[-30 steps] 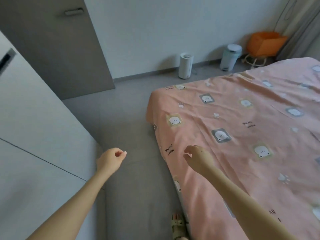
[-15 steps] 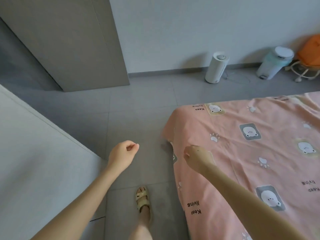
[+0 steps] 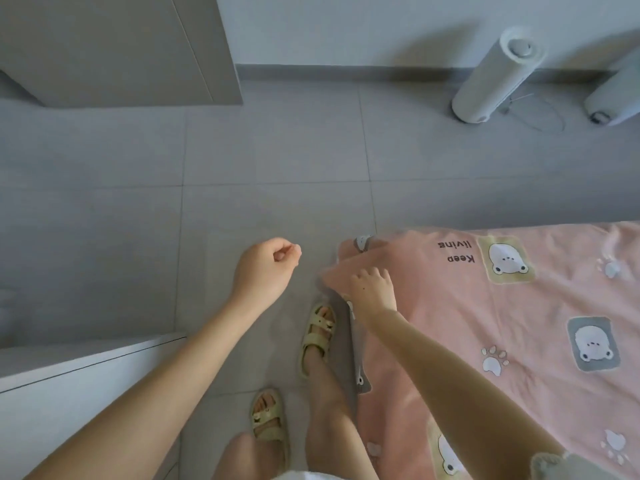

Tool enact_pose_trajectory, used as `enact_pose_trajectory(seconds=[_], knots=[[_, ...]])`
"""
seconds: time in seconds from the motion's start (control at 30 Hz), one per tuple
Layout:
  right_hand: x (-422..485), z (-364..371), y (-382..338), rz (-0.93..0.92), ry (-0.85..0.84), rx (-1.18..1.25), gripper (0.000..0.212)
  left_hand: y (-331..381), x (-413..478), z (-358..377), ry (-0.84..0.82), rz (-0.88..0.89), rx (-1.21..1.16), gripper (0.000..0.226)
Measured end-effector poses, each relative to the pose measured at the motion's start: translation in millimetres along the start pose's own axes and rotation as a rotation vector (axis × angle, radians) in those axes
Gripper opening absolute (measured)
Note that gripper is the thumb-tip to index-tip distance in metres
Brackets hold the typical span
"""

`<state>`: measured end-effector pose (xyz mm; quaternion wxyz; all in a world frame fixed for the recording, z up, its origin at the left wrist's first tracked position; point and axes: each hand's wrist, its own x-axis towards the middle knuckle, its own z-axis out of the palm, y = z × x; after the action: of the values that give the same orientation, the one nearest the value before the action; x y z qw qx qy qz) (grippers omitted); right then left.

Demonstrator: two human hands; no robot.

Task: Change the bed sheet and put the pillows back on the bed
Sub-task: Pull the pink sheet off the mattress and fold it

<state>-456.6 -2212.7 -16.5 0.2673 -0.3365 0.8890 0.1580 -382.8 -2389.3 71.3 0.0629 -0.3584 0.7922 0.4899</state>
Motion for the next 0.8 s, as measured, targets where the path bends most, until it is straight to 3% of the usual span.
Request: enact_pose_trajectory(seconds=[0.33, 0.43, 0.5, 0.57, 0.63, 0.7, 0.8], knots=[[168.8, 51.7, 14.5, -0.078, -0.15, -0.552, 0.043, -77.6, 137.6, 70.7, -0.032, -0.245, -0.017, 0.018], [188.7, 50.8, 19.8, -0.017, -0.212, -0.506, 0.037, -92.1, 152.9, 87.4, -0.066, -0.293, 0.014, 0.019], [183.3, 42.8, 27.1, 0.05, -0.159, -0.297, 0.033, -94.5, 159.7, 93.4, -0.093, -0.294, 0.06, 0.018], [160.6, 25.6, 33.6, 0.061, -0.012, -0.013, 0.032, -92.0, 162.6, 94.7, -0.097, -0.189, 0.149, 0.011], [125.3, -0.4, 41.4, -0.005, 0.199, 0.211, 0.021, -85.9, 164.4, 91.9, -0.108, 0.03, 0.27, 0.016], [87.7, -27.8, 54.8, -0.088, 0.334, 0.406, 0.005, -75.8, 163.8, 87.3, -0.188, 0.257, 0.45, 0.038], [40.5, -72.3, 81.2, -0.143, 0.343, 0.609, 0.014, -51.8, 160.9, 79.1, -0.303, 0.54, 0.652, 0.073]])
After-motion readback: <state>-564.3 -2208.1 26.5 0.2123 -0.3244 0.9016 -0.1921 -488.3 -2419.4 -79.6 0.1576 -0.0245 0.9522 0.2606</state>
